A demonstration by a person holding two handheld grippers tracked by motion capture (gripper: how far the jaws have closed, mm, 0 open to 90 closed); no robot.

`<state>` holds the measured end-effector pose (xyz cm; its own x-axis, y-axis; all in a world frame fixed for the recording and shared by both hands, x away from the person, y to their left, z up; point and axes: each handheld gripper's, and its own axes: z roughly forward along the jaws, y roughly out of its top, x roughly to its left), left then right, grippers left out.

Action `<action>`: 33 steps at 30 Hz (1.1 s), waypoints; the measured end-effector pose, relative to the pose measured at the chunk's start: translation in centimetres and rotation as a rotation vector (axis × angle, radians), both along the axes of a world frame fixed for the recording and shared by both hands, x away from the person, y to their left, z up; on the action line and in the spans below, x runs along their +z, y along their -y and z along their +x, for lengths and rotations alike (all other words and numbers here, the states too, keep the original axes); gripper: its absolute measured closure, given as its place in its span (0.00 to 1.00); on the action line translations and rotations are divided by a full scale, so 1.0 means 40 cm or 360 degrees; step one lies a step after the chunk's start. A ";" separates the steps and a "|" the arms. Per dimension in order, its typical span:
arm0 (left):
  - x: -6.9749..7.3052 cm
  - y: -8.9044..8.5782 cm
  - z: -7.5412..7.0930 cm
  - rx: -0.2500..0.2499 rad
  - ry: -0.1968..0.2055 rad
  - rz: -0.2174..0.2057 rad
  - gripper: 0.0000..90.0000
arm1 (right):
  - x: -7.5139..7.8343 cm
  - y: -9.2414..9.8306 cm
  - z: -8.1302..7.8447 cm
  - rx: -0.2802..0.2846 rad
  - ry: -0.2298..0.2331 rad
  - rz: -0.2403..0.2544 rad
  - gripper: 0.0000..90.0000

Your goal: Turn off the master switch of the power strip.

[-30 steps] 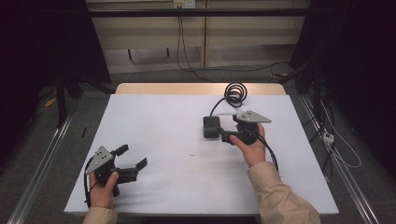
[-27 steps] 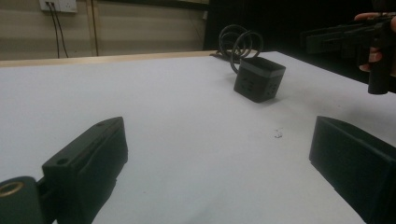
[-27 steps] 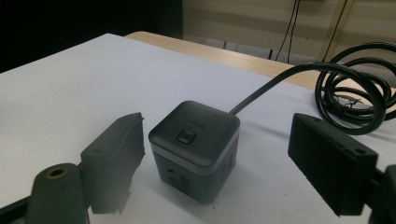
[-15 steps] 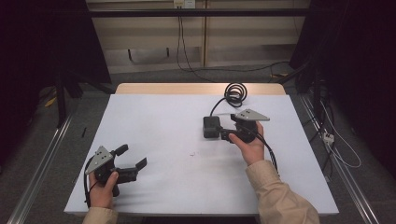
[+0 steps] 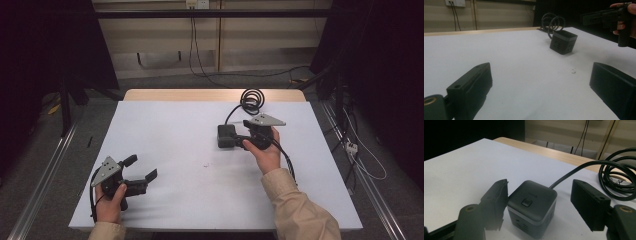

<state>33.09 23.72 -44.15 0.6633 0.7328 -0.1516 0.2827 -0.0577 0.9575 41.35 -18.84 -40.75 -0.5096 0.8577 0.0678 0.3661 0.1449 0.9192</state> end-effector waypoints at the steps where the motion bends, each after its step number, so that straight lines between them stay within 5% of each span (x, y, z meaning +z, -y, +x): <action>1: 0.000 0.000 0.000 0.0002 -0.0002 -0.0008 0.05 | 0.001 -0.002 0.001 0.0005 0.0001 0.0002 0.34; 33: 0.000 0.000 0.001 -0.0008 0.0002 -0.0003 0.05 | -0.012 -0.011 0.028 0.0032 -0.0046 -0.0018 0.57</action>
